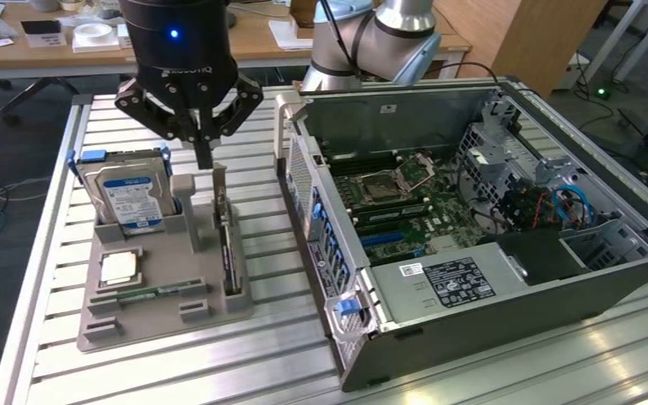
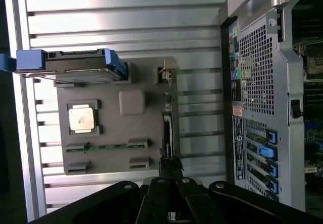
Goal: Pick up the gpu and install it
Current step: 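Reach for the gpu, then pick up the gpu and move the gpu toward the slot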
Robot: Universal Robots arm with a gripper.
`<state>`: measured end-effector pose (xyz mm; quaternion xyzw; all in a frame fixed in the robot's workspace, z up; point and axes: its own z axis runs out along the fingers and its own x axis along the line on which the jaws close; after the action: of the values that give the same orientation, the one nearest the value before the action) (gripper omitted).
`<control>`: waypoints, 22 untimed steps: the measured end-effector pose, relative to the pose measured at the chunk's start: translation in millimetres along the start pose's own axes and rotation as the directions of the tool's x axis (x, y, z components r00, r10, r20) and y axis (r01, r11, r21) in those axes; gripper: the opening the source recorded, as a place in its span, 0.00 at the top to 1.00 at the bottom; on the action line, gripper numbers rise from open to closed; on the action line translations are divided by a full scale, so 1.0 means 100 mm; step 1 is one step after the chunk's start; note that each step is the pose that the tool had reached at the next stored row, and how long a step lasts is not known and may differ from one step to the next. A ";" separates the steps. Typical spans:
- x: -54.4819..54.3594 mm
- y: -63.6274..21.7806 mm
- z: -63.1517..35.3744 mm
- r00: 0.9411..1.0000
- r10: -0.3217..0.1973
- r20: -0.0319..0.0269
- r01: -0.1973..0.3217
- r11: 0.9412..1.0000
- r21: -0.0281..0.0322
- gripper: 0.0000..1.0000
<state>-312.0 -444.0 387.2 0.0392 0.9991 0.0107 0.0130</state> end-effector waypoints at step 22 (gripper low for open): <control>0.02 -0.038 -0.002 1.000 0.000 0.000 0.000 1.000 0.000 0.89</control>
<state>-314.0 -447.7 387.2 0.0392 0.9991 0.0106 0.0130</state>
